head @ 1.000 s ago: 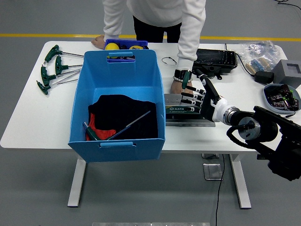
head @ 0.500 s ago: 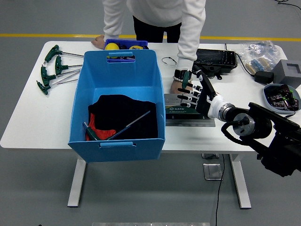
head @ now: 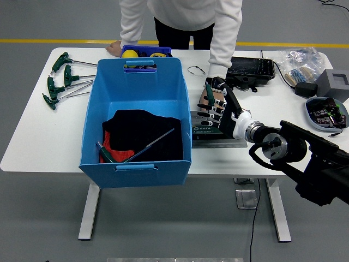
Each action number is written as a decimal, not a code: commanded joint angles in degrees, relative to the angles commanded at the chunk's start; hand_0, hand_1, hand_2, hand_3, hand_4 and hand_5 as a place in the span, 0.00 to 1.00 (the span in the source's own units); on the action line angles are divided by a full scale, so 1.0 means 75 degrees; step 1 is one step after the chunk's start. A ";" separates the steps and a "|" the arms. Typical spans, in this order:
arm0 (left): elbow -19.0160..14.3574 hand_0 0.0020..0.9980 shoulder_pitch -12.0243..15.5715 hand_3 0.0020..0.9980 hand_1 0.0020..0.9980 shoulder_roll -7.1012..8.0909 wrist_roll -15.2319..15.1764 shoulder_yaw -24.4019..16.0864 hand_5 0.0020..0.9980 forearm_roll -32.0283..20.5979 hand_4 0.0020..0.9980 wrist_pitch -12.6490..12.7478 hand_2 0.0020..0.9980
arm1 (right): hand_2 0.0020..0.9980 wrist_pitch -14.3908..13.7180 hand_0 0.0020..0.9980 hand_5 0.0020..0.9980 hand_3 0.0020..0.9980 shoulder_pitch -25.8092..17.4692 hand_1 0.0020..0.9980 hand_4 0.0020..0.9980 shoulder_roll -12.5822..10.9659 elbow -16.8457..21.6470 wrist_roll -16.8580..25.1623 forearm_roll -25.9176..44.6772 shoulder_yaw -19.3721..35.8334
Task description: Lift tool from toolbox,place it in box,lift tool from toolbox,place it in box
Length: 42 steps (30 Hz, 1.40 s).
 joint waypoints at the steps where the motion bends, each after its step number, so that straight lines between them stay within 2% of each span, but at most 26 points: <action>1: -0.0002 0.75 -0.0005 0.77 0.71 -0.0002 -0.0006 0.0000 0.74 -0.0007 0.79 0.0005 0.78 | 0.68 0.0003 0.33 0.93 0.82 0.0029 0.48 1.00 0.0024 0.0003 0.0008 0.0004 -0.0021; 14: 0.0004 0.75 -0.0009 0.77 0.71 -0.0026 -0.0010 -0.0207 0.74 0.0066 0.79 0.0034 0.77 | 0.67 -0.0140 0.34 0.93 0.79 0.0119 0.48 1.00 0.0257 -0.0087 -0.0033 0.0016 -0.0171; 17: 0.0003 0.75 -0.0034 0.77 0.71 -0.0025 -0.0011 -0.0244 0.74 0.0088 0.79 0.0045 0.77 | 0.67 -0.0196 0.34 0.93 0.79 0.0155 0.48 1.00 0.0253 -0.0095 -0.0013 0.0019 -0.0120; 18: 0.0003 0.75 -0.0042 0.77 0.71 -0.0023 -0.0014 -0.0253 0.74 0.0088 0.79 0.0047 0.78 | 0.69 -0.0221 0.39 0.92 0.76 0.0168 0.50 1.00 0.0247 -0.0104 -0.0001 0.0030 -0.0085; 23: 0.0005 0.75 -0.0062 0.77 0.71 -0.0027 -0.0025 -0.0258 0.74 0.0059 0.79 0.0048 0.78 | 0.69 -0.0336 0.39 0.92 0.76 0.0203 0.50 1.00 0.0224 -0.0128 0.0064 0.0076 0.0072; 24: 0.0007 0.75 -0.0065 0.77 0.71 -0.0029 -0.0024 -0.0256 0.74 0.0052 0.79 0.0046 0.78 | 0.70 -0.0354 0.45 0.92 0.75 0.0208 0.53 1.00 0.0219 -0.0129 0.0080 0.0094 0.0110; 42: 0.0023 0.76 -0.0063 0.77 0.71 -0.0068 -0.0021 -0.0293 0.73 0.0017 0.79 0.0029 0.78 | 0.70 -0.0471 0.45 0.90 0.74 0.0199 0.53 1.00 0.0149 -0.0121 0.0204 0.0332 0.0422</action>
